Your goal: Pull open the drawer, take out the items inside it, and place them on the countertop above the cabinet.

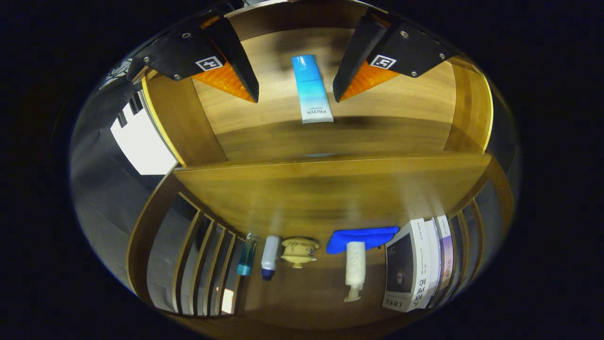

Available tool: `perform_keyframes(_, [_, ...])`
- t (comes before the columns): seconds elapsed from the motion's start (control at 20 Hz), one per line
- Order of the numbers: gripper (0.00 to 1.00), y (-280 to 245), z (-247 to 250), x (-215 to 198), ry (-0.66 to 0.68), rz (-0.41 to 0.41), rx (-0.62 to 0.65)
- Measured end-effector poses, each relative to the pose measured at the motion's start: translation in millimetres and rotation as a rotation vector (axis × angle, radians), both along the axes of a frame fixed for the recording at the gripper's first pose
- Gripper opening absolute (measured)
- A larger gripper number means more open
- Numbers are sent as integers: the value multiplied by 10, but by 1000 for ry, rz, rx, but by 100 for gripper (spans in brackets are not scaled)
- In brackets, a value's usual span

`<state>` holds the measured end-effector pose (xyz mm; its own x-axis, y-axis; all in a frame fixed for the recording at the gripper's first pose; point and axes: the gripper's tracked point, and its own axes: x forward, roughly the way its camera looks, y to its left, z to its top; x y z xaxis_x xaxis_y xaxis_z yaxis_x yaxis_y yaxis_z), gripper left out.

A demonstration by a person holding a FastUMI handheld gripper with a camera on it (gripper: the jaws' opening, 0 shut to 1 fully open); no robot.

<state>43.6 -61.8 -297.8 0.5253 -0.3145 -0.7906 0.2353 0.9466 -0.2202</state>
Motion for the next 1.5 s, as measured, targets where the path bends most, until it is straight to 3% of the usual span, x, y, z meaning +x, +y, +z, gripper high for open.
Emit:
perform_keyframes(0.25, [94,-49,-167,-41,140,8,-48])
perform_keyframes(0.9, [84,-55,-565,-136,292,-89,159])
perform_keyframes(1.1, [66,43,-652,-116,302,-76,246])
perform_keyframes(1.15, [55,47,-614,-108,301,-72,250])
perform_keyframes(1.3, [51,32,-633,-105,285,-62,235])
perform_keyframes(1.5, [34,44,-614,-172,266,-56,212])
